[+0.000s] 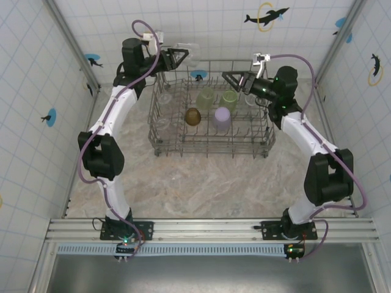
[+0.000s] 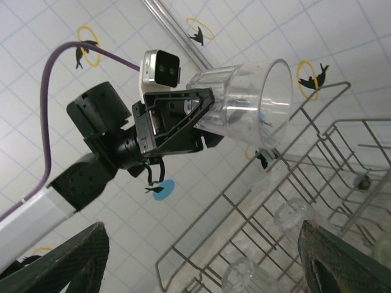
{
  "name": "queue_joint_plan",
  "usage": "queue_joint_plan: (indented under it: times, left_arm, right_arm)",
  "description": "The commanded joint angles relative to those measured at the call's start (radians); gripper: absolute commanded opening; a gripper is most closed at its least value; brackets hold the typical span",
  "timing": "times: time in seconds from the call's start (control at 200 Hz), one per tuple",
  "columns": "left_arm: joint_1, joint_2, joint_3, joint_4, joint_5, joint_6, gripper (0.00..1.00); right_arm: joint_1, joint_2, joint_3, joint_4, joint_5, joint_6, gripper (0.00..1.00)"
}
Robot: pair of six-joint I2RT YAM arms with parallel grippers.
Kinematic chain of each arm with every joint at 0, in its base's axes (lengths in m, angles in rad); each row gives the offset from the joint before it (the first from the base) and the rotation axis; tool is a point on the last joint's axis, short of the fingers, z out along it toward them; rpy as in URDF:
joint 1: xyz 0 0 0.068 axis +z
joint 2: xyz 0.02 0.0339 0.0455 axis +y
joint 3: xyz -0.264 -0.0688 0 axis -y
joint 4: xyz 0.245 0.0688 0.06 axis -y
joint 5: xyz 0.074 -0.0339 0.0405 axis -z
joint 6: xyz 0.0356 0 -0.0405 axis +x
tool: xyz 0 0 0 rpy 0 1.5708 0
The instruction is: Load the cups into the dish rack
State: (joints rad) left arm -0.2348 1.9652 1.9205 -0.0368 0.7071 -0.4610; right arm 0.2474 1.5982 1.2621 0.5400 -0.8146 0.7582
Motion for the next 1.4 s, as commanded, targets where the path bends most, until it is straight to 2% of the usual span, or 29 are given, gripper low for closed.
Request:
queue_joint_plan:
  times: [0.0,0.235,0.57,1.216,1.396]
  left_arm:
    - [-0.006,-0.017,0.036,-0.127,-0.235,0.244,0.0]
    - [-0.057,0.079,0.099,-0.198,-0.47,0.449,0.0]
    - [-0.09,0.208,0.151,-0.229,-0.696,0.582,0.0]
    - [-0.112,0.349,0.206,-0.318,-0.914,0.74,0.0]
    - [-0.117,0.374,0.215,-0.343,-0.939,0.763,0.0]
  right_arm:
    - [-0.008,-0.069,-0.054,-0.114,0.043,-0.114,0.84]
    - [-0.023,-0.143,-0.151,-0.227,0.077,-0.207,0.84]
    - [-0.045,-0.205,-0.273,-0.241,0.094,-0.23,0.85]
    - [-0.044,-0.176,-0.347,-0.196,0.081,-0.23,0.85]
    - [-0.042,-0.17,-0.362,-0.181,0.078,-0.227,0.85]
